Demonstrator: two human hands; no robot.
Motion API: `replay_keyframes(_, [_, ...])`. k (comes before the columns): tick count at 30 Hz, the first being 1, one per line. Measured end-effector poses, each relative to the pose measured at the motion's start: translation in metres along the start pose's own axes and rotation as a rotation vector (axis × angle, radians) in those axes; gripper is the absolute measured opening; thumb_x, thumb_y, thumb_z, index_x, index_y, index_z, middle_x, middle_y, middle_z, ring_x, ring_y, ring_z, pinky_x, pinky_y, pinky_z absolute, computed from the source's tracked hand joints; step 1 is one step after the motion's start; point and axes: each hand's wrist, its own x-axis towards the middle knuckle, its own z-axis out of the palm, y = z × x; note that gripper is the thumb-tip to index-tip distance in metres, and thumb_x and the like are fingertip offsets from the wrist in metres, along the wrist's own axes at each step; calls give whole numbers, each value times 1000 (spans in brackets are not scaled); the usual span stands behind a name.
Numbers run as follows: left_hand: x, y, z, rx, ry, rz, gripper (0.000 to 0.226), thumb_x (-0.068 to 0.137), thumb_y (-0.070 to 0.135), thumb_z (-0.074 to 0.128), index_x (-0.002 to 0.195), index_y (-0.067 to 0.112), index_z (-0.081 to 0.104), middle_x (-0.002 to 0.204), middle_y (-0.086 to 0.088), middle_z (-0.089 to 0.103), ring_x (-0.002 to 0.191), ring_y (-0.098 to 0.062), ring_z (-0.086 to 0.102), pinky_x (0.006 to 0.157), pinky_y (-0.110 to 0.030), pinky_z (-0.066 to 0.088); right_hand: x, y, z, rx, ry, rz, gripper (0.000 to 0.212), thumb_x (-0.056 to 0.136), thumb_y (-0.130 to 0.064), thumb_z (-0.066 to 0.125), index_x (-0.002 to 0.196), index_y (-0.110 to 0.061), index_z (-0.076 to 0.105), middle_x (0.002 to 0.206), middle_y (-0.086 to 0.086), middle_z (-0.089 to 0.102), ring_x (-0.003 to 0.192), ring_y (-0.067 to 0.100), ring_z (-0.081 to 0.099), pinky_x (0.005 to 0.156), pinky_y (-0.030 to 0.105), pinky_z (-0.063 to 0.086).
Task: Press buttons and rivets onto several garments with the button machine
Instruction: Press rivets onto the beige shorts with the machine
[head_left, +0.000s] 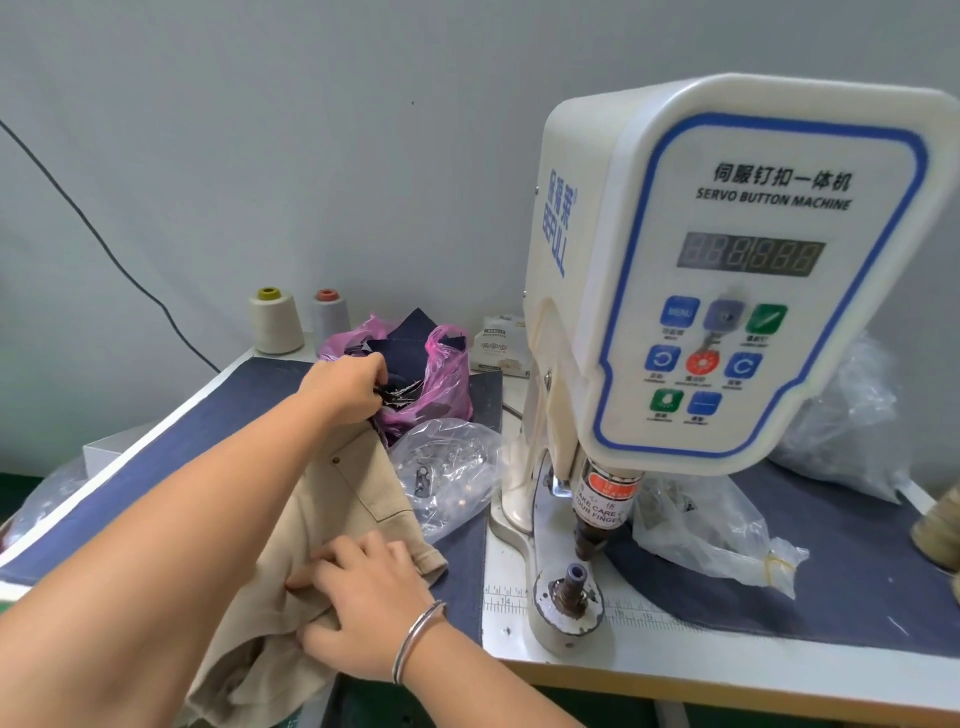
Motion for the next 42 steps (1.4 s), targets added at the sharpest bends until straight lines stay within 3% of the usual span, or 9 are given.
replay_keyframes(9, [1, 13, -58, -1132, 518, -212, 30, 86, -2, 49, 75, 24, 59, 83, 6, 62, 79, -7, 55, 68, -10, 45, -1, 3, 1, 13, 20, -13, 40, 84, -33, 59, 123, -27, 56, 120, 0, 47, 109, 27, 36, 90, 40, 28])
replay_keyframes(12, [-20, 12, -78, -1287, 412, -175, 35, 89, -5, 46, 79, 26, 59, 78, 9, 58, 64, -2, 49, 51, -15, 39, -1, 2, 0, 28, -9, -26, 41, 85, -36, 59, 125, -28, 54, 123, -1, 46, 111, 25, 36, 91, 41, 28])
replay_keyframes(15, [-49, 10, -90, -1397, 291, -140, 38, 91, -10, 41, 84, 23, 60, 87, 6, 62, 74, -7, 54, 61, -21, 44, 0, 3, -6, 101, -49, -15, 42, 86, -37, 60, 127, -29, 54, 127, -1, 48, 115, 22, 37, 95, 38, 29])
replay_keyframes(19, [-101, 7, -99, -1513, 0, -25, 35, 90, -13, 42, 92, 16, 61, 89, 6, 71, 75, -5, 67, 62, -17, 53, -9, 1, -26, 1036, 131, 288, 39, 91, -35, 59, 128, -27, 51, 131, -1, 53, 119, 10, 50, 98, 26, 45])
replay_keyframes(24, [-156, 3, -70, -1363, -325, 41, 40, 90, -13, 44, 103, 18, 67, 98, 2, 73, 89, -7, 67, 75, -19, 51, -14, -3, -52, 1826, 148, 612, 70, 72, -67, 53, 107, -7, 63, 104, 13, 71, 89, 26, 68, 73, 33, 53])
replay_keyframes(31, [-193, -9, -38, -1190, -603, -97, 37, 95, -7, 49, 121, 19, 57, 93, -3, 72, 81, -11, 66, 67, -16, 49, -7, 1, -90, 1538, 452, 745, 33, 101, -21, 40, 123, 1, 51, 97, 21, 63, 73, 22, 62, 55, 25, 46])
replay_keyframes(34, [-189, -8, -39, -1117, -542, -121, 31, 95, -5, 50, 115, 17, 59, 76, 1, 68, 68, -4, 63, 60, -14, 47, -9, 4, -99, 1368, 440, 721, 26, 100, -28, 45, 103, -3, 53, 68, 6, 62, 43, 13, 61, 38, 19, 44])
replay_keyframes(39, [-167, -14, -38, -822, -194, -109, 28, 94, 1, 54, 110, 23, 64, 92, 5, 66, 82, -4, 59, 67, -5, 45, -7, 5, -100, 1379, 496, 730, 21, 96, -22, 55, 82, -6, 55, 60, 7, 63, 43, 11, 62, 42, 17, 50])
replay_keyframes(42, [-168, -30, -33, -584, -320, -59, 30, 93, 5, 55, 105, 32, 60, 94, 12, 61, 85, -6, 56, 63, -6, 40, -9, 4, -86, 1233, 373, 715, 19, 93, -14, 58, 78, -2, 56, 62, 10, 64, 41, 10, 61, 40, 17, 49])
